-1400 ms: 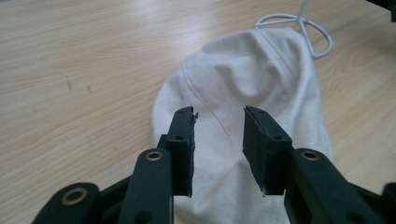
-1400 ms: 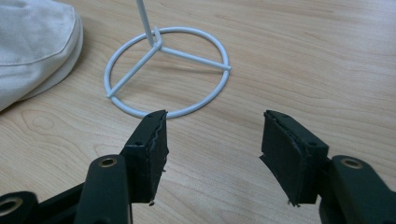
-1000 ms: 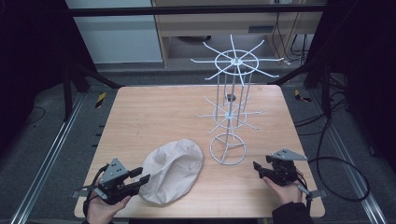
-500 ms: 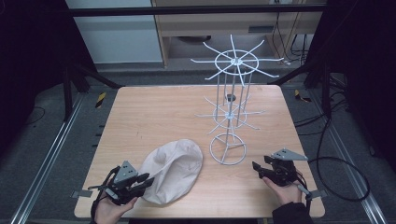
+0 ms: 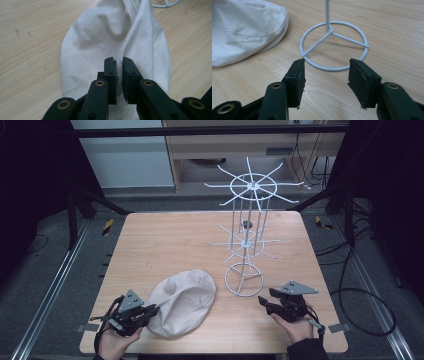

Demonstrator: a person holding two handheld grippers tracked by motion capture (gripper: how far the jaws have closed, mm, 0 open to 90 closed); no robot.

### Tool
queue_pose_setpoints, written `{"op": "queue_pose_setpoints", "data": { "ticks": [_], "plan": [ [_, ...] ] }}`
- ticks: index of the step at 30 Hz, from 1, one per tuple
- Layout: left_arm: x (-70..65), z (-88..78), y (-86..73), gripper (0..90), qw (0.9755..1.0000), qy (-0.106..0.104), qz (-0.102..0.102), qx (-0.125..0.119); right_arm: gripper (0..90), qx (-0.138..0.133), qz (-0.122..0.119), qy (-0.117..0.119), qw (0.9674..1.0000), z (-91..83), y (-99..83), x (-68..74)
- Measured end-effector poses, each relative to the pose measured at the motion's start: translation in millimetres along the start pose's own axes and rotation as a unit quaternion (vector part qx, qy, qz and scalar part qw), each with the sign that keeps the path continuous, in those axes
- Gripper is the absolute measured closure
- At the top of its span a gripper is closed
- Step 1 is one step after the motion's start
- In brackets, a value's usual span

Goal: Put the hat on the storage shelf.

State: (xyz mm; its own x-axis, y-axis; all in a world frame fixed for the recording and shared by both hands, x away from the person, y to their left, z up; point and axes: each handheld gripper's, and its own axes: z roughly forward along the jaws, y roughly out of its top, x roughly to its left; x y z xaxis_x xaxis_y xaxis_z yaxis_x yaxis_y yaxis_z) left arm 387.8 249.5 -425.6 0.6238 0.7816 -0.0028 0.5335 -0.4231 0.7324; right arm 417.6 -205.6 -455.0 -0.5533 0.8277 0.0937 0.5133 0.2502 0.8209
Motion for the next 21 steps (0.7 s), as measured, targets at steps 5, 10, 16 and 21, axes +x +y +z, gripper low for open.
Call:
{"op": "queue_pose_setpoints", "data": {
  "ticks": [5, 10, 16, 21],
  "plan": [
    [5.6, 0.7, 0.3, 83.9, 0.9999, 0.01, -0.002, -0.001, 49.7, -0.002, -0.013, 0.025, 0.9996, 7.7, 3.1, 15.3],
    [10.5, 1.9, 1.2, 84.4, 0.9998, 0.017, -0.006, -0.002, 50.5, -0.007, -0.03, 0.042, 0.9986, 14.0, 6.9, 27.4],
    [15.3, 3.4, 2.2, 84.7, 0.9996, 0.027, -0.006, -0.003, 50.7, -0.009, -0.05, 0.067, 0.9964, 29.1, 17.5, 51.6],
    [19.6, 4.9, 4.3, 84.9, 0.9994, 0.034, -0.009, -0.003, 50.5, -0.01, -0.069, 0.082, 0.9942, 41.8, 27.9, 69.3]
  ]
}}
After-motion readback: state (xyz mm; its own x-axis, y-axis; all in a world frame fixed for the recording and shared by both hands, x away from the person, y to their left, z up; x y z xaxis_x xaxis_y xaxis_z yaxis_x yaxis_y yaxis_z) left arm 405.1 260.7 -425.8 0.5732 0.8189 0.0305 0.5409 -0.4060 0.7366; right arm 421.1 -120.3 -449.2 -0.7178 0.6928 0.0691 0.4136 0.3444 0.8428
